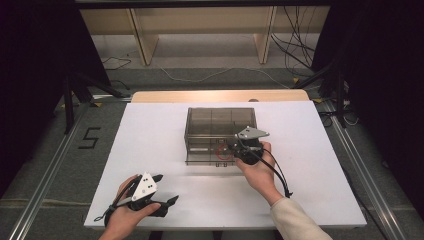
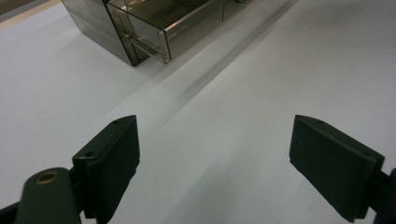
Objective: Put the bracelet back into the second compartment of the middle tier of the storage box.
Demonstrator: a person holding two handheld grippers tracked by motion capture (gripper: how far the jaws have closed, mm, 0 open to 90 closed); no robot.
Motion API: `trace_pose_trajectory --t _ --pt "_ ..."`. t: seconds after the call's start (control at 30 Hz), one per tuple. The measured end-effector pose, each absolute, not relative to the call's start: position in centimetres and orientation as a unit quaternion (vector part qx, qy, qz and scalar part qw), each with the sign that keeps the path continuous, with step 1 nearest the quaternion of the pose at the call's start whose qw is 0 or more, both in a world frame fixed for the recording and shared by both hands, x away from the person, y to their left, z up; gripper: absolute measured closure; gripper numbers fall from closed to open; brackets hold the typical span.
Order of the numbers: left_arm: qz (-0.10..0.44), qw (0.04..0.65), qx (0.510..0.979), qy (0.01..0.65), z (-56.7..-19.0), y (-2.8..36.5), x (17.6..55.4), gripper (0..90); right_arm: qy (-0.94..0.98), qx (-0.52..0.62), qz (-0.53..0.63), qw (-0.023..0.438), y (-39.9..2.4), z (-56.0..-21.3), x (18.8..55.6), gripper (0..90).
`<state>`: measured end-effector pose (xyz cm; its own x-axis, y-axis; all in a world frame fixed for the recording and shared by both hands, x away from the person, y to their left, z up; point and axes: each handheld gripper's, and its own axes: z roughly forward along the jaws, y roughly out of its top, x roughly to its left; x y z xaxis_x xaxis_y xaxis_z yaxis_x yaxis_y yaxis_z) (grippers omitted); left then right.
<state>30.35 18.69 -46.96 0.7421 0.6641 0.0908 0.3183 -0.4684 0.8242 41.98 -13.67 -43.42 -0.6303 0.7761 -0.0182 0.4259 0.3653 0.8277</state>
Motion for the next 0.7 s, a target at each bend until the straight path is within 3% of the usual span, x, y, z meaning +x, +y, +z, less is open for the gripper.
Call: trace_pose_trajectory --t 0.7 --pt "0.204 0.423 0.833 0.294 -47.0 18.7 30.3 15.9 0.811 0.365 0.407 0.209 -12.6 -44.2 41.8 90.0"
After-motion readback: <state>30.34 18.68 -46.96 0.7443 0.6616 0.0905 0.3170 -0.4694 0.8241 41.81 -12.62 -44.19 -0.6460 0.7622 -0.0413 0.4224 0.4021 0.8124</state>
